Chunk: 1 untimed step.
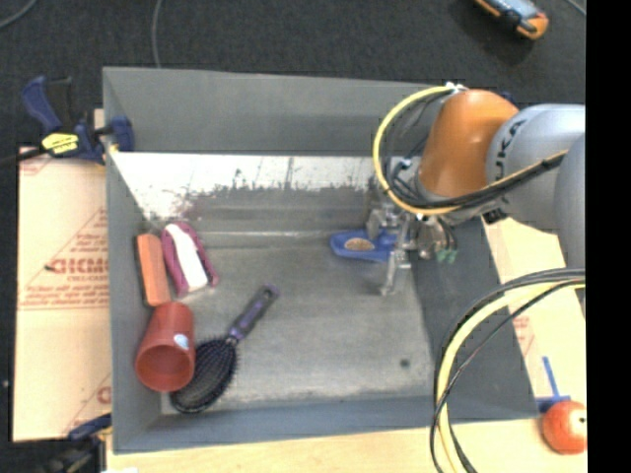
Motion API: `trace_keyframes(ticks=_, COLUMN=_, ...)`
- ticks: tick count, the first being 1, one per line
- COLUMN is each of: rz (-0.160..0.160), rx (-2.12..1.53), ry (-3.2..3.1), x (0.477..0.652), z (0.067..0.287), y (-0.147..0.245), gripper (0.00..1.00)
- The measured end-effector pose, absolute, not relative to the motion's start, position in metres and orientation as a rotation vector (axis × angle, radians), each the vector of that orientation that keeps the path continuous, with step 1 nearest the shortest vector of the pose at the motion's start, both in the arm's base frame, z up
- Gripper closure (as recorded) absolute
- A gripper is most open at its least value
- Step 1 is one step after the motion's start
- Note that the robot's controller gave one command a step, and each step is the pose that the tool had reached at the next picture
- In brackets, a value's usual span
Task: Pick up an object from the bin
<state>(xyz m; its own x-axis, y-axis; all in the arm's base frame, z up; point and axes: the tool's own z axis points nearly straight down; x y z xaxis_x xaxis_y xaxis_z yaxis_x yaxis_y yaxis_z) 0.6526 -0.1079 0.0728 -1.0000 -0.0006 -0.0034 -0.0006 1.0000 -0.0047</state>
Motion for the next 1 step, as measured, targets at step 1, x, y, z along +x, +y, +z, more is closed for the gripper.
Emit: trace_keyframes(ticks=1, rz=0.001, rx=0.103, ry=3.125, x=0.6489, z=0.0731, y=-0.1079, gripper=0.00)
